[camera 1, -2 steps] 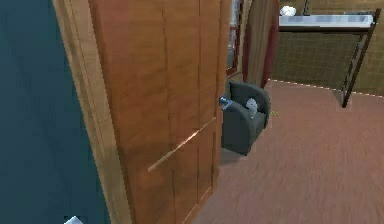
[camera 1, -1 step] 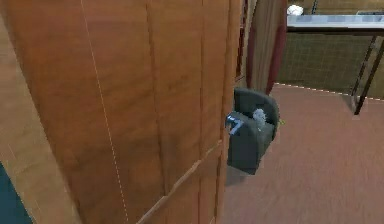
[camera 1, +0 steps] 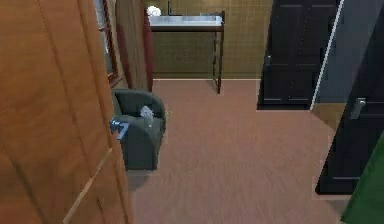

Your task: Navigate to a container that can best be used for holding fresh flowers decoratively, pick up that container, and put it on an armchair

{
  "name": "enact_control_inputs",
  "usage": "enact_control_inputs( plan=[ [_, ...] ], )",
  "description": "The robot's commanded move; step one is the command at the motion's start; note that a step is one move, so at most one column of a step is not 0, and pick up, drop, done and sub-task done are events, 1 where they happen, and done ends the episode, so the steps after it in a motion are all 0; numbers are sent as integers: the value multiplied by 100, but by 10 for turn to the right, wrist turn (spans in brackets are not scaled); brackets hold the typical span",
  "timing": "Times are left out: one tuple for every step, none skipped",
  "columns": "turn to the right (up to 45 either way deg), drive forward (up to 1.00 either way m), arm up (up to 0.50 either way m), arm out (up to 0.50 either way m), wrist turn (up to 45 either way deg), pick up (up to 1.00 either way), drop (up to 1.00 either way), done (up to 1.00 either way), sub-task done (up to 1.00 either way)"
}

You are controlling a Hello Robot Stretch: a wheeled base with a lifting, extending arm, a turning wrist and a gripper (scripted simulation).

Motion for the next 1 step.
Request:
enact_control_inputs(
  plan=[
    [0, 100, 0, 0, 0, 0, 0, 0, 0]
  ],
)
